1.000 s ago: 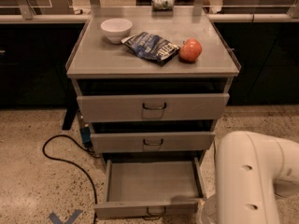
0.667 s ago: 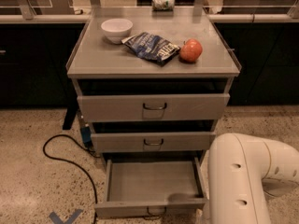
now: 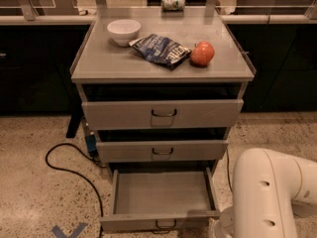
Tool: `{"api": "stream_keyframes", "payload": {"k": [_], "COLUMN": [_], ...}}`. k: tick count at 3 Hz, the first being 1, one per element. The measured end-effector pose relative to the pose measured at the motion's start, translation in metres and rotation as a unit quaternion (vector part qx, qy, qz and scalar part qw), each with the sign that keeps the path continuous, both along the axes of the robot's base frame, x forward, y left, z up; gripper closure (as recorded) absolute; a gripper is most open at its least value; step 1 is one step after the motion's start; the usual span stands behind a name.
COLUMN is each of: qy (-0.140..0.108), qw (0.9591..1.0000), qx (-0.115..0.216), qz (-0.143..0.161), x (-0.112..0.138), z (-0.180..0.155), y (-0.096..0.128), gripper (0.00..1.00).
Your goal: Close bottom drawer
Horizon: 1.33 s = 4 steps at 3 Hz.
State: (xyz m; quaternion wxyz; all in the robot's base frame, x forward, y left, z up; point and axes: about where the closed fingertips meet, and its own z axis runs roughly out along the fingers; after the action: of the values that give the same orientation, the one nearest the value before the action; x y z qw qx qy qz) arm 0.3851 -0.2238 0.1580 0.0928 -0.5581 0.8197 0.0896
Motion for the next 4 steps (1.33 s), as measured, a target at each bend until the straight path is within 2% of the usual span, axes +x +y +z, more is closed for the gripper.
{"api": "stream_keyframes", "payload": {"k": [1, 2, 3, 4], "qy": [0.001, 0.016, 0.007, 0.007], "qw": [0.9991, 0.9968, 0.9926, 0.9926], "qx": [0.038, 0.063, 0.099, 0.099], "qz": [-0.019, -0.047, -0.069, -0.069], "x": [0.023, 0.032, 0.098, 0.098], "z": [-0.006, -0.014, -0.005, -0.005], "y": [-0.004, -0.007, -0.006, -0.006], "gripper": [0.0, 0.0, 0.0, 0.0]}}
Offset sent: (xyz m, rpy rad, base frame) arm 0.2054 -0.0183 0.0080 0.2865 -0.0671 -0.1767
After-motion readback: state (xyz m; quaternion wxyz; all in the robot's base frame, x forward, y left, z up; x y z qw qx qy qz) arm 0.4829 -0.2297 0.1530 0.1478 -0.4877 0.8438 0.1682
